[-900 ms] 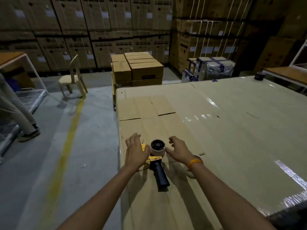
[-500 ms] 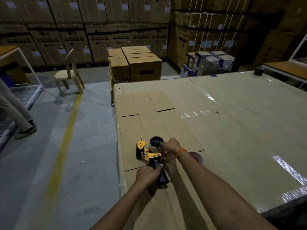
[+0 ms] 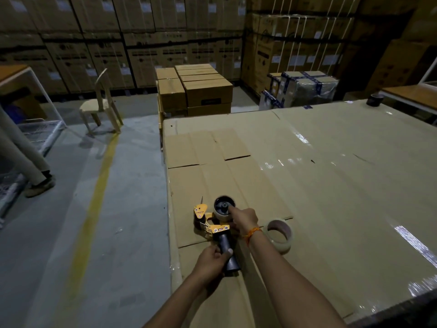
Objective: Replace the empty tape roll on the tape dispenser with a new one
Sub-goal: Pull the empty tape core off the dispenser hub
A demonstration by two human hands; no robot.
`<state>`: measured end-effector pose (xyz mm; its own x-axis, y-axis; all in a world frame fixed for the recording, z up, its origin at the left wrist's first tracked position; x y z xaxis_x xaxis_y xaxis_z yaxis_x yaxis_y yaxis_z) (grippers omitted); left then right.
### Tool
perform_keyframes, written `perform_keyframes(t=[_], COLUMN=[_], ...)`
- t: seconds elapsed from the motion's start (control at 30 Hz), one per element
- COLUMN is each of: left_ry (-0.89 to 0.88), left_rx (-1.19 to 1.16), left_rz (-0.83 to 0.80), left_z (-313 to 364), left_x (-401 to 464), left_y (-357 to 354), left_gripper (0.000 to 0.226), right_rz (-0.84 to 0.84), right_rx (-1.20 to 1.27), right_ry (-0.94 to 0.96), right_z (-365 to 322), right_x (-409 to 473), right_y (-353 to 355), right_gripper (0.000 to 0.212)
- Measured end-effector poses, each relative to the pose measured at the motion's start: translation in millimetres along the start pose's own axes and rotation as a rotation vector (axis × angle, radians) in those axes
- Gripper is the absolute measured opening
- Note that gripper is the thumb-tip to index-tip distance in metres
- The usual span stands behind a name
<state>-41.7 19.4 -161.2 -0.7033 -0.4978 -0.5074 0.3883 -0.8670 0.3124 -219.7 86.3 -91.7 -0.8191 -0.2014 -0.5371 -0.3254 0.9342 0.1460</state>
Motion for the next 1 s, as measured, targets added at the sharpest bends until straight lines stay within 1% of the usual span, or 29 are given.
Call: perform_keyframes(t=[0.07, 0.1, 0.2, 0.23, 0.27, 0.33, 0.37, 0.4, 0.43, 0.47, 0.53, 0.6, 0.7, 0.8, 0.87, 1.0], left_ry=[0.011, 0.011, 0.041, 0.044, 0.033, 0.046, 0.084, 0.126, 0.144, 0.145, 0.126, 0.113, 0.131, 0.166, 0.169, 0.161], left_rx=[-0.069, -0.106, -0.240, -0.288, -0.326, -0.390, -0.403, -0.403, -0.402, -0.409, -0.410, -0.421, -0.381, -0.340, -0.328, -0.330], left_rz=[-0.013, -0.026, -0.081, -0.081, -0.080, -0.090, -0.111, -0.124, -0.132, -0.130, -0.094, -0.093, -0.158, -0.234, -0.260, -0.284], left_z=[7, 19, 27, 26, 28, 23, 20, 15, 14, 14, 11, 10, 5, 1, 0, 1], left_x=[-13, -26, -35, -33, -31, -27, -26, -24, -23, -21, -17, -18, -21, -24, -25, -24], left_y=[1, 3, 1, 2, 5, 6, 4, 3, 2, 2, 5, 7, 2, -6, -7, -8], left_gripper=[0.065, 0.062, 0.022, 0.017, 0.015, 0.005, 0.015, 0.032, 0.048, 0.057, 0.064, 0.065, 0.067, 0.068, 0.068, 0.064], right_rz=[-0.003, -0.009, -0.085, -0.118, -0.149, -0.205, -0.246, -0.282, -0.316, -0.342, -0.395, -0.434, -0.436, -0.528, -0.557, -0.560], right_rx=[0.051, 0.082, 0.138, 0.153, 0.152, 0.171, 0.175, 0.189, 0.192, 0.199, 0.182, 0.096, -0.166, -0.382, -0.504, -0.744], right_ry=[0.017, 0.017, 0.022, 0.031, 0.023, 0.000, 0.001, 0.015, 0.041, 0.067, 0.113, 0.194, 0.428, 0.603, 0.634, 0.678], right_z=[2, 3, 22, 28, 27, 16, 14, 12, 9, 7, 0, -9, -36, -67, -80, -94], right_x=[2, 2, 33, 44, 38, 5, -7, -16, -22, -26, -34, -34, -32, -39, -38, -35], right_y=[0, 0, -5, -8, -11, -16, -20, -24, -27, -28, -29, -26, -15, -18, -22, -30], right_gripper=[0.035, 0.037, 0.057, 0.059, 0.058, 0.044, 0.033, 0.026, 0.023, 0.022, 0.019, 0.020, 0.037, 0.042, 0.041, 0.041])
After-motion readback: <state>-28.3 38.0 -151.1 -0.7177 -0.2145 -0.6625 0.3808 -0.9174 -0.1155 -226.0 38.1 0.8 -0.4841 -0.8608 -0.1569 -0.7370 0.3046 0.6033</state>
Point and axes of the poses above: each hand's wrist, its own x-axis towards the middle knuckle, its own y-axis out of the back of the hand, z = x × y, the point moved 10 cm from there along x, towards the middle knuckle, and after that the axes turned 10 degrees about x, right-handed, at the moved point
